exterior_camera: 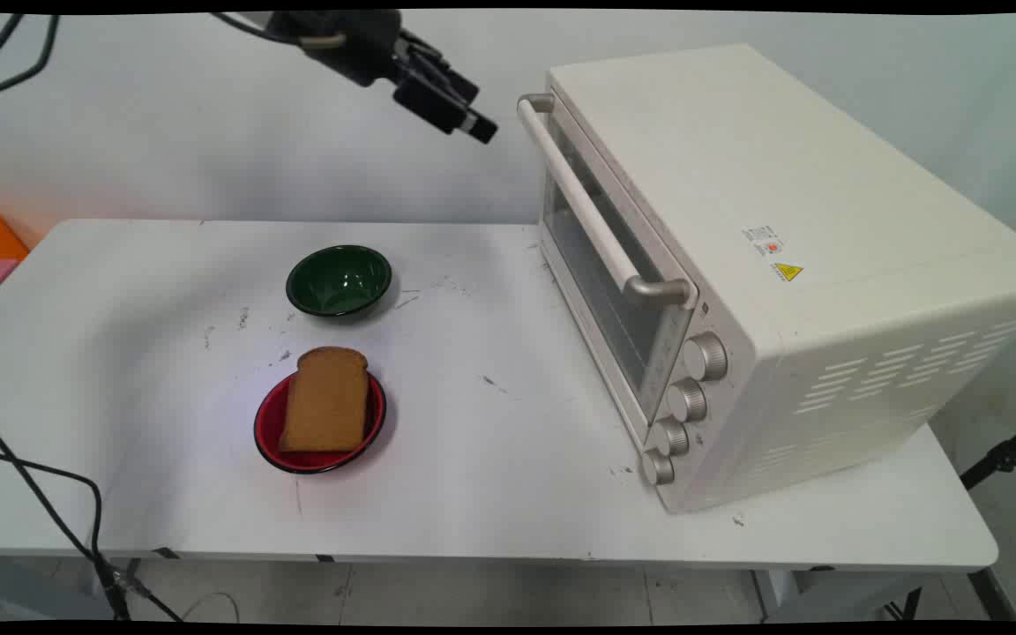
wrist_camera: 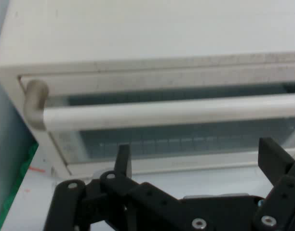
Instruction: Open the oven
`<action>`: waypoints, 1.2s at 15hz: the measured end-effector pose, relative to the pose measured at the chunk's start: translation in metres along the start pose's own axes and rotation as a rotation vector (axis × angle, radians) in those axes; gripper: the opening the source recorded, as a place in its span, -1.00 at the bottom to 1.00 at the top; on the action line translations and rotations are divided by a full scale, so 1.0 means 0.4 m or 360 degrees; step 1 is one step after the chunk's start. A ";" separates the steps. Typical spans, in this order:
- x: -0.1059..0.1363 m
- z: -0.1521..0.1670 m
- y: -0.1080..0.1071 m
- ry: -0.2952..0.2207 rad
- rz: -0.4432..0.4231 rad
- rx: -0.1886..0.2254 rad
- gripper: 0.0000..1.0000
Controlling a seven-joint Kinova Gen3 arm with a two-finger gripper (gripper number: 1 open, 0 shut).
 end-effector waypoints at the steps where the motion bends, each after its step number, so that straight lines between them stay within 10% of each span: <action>1: 0.012 0.011 0.004 0.0009 0.0004 -0.0006 1.00; 8: 0.066 0.086 0.027 0.0049 0.0019 -0.0041 1.00; 9: 0.069 0.093 0.028 0.0052 0.0019 -0.0043 -1.00; 18: 0.083 0.163 0.038 0.0052 0.0037 -0.0079 -1.00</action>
